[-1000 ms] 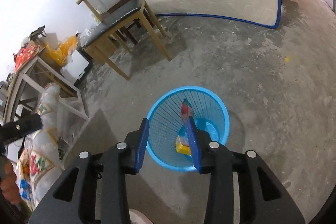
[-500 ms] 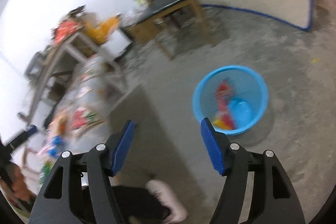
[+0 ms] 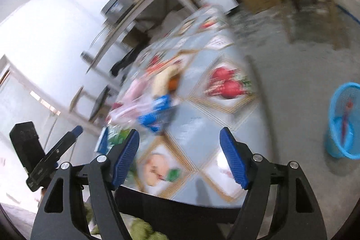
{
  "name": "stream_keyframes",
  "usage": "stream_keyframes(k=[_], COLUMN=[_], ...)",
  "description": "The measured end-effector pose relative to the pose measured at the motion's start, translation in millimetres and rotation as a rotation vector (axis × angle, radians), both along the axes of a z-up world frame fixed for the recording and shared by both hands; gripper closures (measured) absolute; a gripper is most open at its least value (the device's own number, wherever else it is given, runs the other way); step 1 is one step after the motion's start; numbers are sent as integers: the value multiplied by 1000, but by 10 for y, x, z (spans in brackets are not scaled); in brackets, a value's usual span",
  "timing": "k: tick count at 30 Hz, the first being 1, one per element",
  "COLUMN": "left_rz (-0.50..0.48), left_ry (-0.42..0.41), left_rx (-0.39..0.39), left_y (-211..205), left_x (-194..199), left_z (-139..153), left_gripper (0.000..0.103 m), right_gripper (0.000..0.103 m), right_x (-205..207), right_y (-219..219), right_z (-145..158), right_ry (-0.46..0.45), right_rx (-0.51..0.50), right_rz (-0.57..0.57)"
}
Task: Collect trash
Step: 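Move both tools back over the table toward the remaining trash, then grasp the blue wrapper with the right gripper while the left grasps the clear plastic bag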
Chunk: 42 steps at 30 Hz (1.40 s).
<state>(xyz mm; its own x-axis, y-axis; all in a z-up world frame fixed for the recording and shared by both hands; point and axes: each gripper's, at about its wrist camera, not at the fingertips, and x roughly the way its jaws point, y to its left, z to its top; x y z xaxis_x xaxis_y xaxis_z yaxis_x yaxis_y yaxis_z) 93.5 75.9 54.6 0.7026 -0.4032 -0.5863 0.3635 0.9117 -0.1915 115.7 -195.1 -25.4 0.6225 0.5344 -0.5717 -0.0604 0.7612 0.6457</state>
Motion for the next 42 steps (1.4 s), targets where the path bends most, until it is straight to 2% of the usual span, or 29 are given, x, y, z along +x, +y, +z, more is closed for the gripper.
stream_keyframes(k=[5,12,15,19,24,27,29,32,35,42], left_rz=[71,46,31,17,-5,-21,-29,-54,-87,-166], left_ry=[6,-1,3,19,31,36,39,61,74,136], left_rx=[-71,-108,-131,-174,-193,-202,-201,-187,-140,72], left_y=[492,736,761,788,788,786,771,712,621,285], left_x=[90,145,178,229,296,361,416,528,621,971], left_z=[-92,-227,-280,-334,-368,-361,-360,-363,-350,-377], left_gripper=[17,17,17,20,26,27,27,27,26,26], right_gripper=[31,31,32,43,60,72,86,94,95,96], right_x=[449,824,930,1030,1143,1153,1171,1156,1104,923], right_y=[510,797,858,700,691,724,746,729,675,407], right_z=[-92,-204,-202,-266,-414,-482,-512,-513,-478,-411], right_ry=[53,95,93,100,134,144,147,138,133,133], right_rx=[23,17,-8,64,105,122,125,130,103,91], right_rz=[84,131,104,26,16,33,41,44,29,11])
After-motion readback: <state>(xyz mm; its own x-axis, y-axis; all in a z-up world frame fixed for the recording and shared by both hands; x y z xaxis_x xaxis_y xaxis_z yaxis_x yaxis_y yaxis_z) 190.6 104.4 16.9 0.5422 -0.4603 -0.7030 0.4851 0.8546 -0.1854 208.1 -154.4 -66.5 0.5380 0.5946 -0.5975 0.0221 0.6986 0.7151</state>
